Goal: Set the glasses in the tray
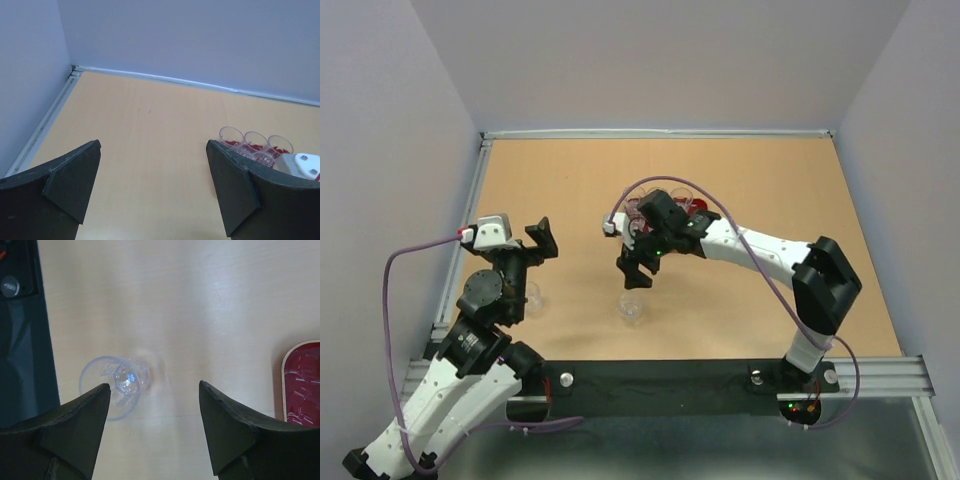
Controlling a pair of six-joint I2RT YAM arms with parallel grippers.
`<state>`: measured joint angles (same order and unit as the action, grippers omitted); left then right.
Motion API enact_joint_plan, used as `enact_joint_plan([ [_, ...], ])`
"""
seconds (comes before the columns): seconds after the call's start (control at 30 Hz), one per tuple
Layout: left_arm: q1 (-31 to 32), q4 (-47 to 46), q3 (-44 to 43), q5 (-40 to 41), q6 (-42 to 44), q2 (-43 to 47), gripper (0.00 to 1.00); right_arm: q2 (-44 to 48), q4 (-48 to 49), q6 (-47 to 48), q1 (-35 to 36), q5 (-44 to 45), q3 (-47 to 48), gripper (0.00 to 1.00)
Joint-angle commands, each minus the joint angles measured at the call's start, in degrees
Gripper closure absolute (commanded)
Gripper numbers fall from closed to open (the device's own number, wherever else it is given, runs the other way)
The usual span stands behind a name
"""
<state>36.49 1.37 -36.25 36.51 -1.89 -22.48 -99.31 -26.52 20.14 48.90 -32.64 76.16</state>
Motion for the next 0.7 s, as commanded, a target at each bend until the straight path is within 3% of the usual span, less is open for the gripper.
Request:
enact_joint_plan([
  [0.0,-0.4,-3.9,0.9,3.8,1.1,1.6,0.01,-1.9,-3.1,-1.7,3.4,7.4,3.4,0.23],
  [0.3,-0.6,-4.6,1.8,4.4,1.4,5.2,0.01,-4.2,-6.5,1.4,8.0,16.5,4.2,0.25],
  [0.6,-0.7,-4.6,1.8,4.0,1.5,5.9,0.01,-7.2,-7.0,1.7,9.0,22.0,4.4,0.65],
  [0.67,-0.7,-4.6,1.8,3.8,1.5,5.9,0.01,-6.7,-7.3,2.4,8.9,22.6,4.6,0.83],
])
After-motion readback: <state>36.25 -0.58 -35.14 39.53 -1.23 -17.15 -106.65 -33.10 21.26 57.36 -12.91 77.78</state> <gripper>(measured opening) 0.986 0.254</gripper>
